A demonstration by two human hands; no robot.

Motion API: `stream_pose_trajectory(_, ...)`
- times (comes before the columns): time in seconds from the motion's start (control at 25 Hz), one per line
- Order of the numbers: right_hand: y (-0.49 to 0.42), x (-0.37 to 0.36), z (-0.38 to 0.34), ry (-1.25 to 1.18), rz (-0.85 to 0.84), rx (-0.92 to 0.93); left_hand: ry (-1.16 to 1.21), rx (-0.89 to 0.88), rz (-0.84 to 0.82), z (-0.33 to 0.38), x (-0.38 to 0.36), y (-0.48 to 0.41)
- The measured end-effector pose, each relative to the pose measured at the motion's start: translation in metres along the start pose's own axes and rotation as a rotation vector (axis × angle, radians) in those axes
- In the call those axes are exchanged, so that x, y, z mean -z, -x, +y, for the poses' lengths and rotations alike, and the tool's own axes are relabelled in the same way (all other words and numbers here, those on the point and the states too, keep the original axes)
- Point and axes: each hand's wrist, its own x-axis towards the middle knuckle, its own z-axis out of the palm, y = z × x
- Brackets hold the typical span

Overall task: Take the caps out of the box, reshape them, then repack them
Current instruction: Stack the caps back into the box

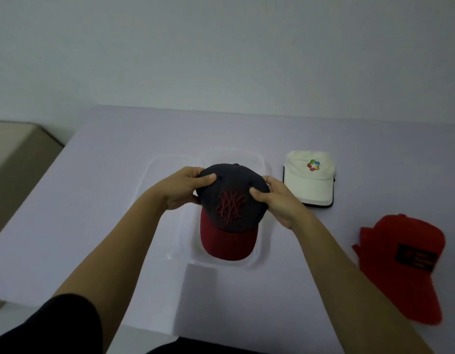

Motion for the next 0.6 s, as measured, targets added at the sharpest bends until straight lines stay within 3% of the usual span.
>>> stream_pose_trajectory(0.12,-0.013,-0.019,0.014,0.176,0.126,-0.052,-0.027,0.052,-0.033,-0.023,0.010,-0.020)
stream_pose_trajectory(0.32,-0.032,-0.043,0.026,0.928,0.103,-0.107,-0.138,0.217,-0.039,-0.055,0.007,-0.047)
stream_pose_trajectory(0.44,-0.042,-0.051,0.029,1.061,0.125,-0.159,-0.253,0.209,0.055,-0.062,-0.002,-0.055)
stream_pose_trajectory(0.6,-0.040,-0.059,0.040,1.089,0.178,-0.099,-0.548,-0.012,0.193,-0.074,-0.008,-0.058)
